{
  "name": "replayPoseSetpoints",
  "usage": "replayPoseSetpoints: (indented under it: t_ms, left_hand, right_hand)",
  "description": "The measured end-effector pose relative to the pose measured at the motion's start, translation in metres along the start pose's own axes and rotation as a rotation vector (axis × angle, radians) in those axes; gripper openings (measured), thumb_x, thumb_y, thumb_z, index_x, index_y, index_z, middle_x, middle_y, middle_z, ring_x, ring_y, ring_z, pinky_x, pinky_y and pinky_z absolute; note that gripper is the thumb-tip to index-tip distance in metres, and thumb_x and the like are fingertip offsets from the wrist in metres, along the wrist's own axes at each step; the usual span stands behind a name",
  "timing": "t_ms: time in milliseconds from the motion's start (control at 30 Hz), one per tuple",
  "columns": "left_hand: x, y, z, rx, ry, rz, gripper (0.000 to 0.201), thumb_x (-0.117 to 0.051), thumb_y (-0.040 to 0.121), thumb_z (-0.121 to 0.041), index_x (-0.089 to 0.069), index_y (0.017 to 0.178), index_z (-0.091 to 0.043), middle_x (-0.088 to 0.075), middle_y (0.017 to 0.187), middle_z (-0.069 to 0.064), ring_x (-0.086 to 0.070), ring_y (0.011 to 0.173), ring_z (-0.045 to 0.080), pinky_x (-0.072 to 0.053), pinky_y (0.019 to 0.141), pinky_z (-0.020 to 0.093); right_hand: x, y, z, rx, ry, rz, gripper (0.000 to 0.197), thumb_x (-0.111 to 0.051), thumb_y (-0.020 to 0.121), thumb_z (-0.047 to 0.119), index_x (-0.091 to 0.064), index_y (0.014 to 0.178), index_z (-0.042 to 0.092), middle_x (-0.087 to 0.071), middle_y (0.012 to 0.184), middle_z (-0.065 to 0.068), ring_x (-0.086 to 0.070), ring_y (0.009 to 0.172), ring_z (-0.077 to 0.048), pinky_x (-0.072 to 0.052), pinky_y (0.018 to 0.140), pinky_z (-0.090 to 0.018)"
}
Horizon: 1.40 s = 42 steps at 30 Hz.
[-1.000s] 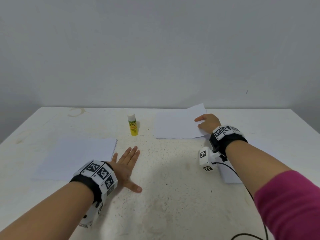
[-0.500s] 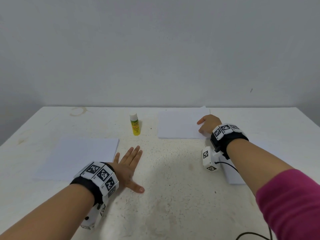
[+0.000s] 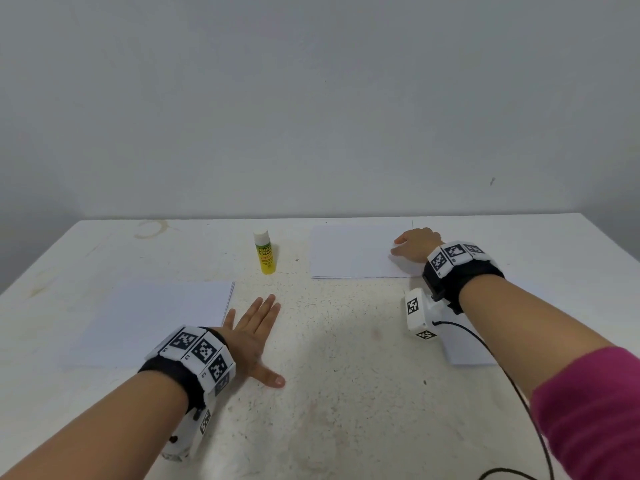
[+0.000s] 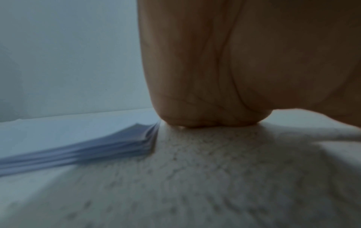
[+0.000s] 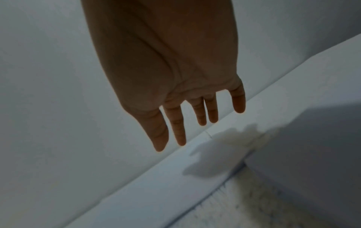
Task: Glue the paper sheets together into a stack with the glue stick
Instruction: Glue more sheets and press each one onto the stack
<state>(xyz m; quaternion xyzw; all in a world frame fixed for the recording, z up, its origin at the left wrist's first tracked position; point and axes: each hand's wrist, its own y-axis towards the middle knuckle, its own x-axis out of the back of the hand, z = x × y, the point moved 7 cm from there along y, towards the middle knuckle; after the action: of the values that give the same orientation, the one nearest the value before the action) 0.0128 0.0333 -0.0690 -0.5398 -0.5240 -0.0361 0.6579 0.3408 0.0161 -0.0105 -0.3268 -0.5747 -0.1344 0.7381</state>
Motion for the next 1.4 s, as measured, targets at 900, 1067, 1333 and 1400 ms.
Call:
replayPoseSetpoints:
  t_ms: [900, 1067, 1333, 1400]
  left_hand:
    - [-0.003, -0.007, -0.002, 0.098, 0.029, -0.040, 0.158, -0.023, 0.027, -0.100, 0.034, 0.140, -0.005, 0.042, 0.147, 0.010, 0.030, 0.141, 0.023, 0.008, 0.116, 0.048]
    - [0.029, -0.030, 0.005, 0.041, -0.208, -0.338, 0.091, -0.061, 0.084, -0.055, -0.018, 0.153, -0.014, -0.014, 0.160, 0.002, -0.017, 0.146, 0.018, -0.013, 0.118, 0.034]
    - [0.017, -0.060, 0.089, 0.377, -0.228, -0.376, 0.102, -0.062, 0.080, -0.061, -0.014, 0.150, -0.005, -0.019, 0.157, 0.009, -0.017, 0.144, 0.024, -0.021, 0.115, 0.034]
    - [0.008, -0.061, 0.090, 0.389, -0.204, -0.323, 0.095, -0.056, 0.085, -0.060, -0.014, 0.149, -0.004, -0.020, 0.155, 0.010, -0.025, 0.141, 0.024, -0.026, 0.111, 0.031]
  right_hand:
    - [-0.093, -0.137, -0.054, 0.044, -0.232, 0.373, 0.157, -0.075, 0.052, 0.072, 0.033, 0.139, -0.002, 0.037, 0.150, -0.016, 0.027, 0.142, -0.030, 0.001, 0.118, -0.053]
    - [-0.092, -0.139, -0.054, 0.041, -0.221, 0.380, 0.156, -0.075, 0.055, 0.071, 0.034, 0.138, -0.003, 0.038, 0.149, -0.018, 0.028, 0.141, -0.031, 0.001, 0.117, -0.054]
    - [-0.092, -0.139, -0.055, 0.050, -0.225, 0.362, 0.157, -0.074, 0.053, 0.072, 0.033, 0.139, -0.003, 0.036, 0.149, -0.019, 0.027, 0.142, -0.031, 0.000, 0.118, -0.054]
    - [-0.093, -0.138, -0.055, 0.051, -0.228, 0.367, 0.156, -0.074, 0.054, 0.072, 0.034, 0.139, -0.003, 0.037, 0.149, -0.019, 0.028, 0.142, -0.031, 0.000, 0.118, -0.054]
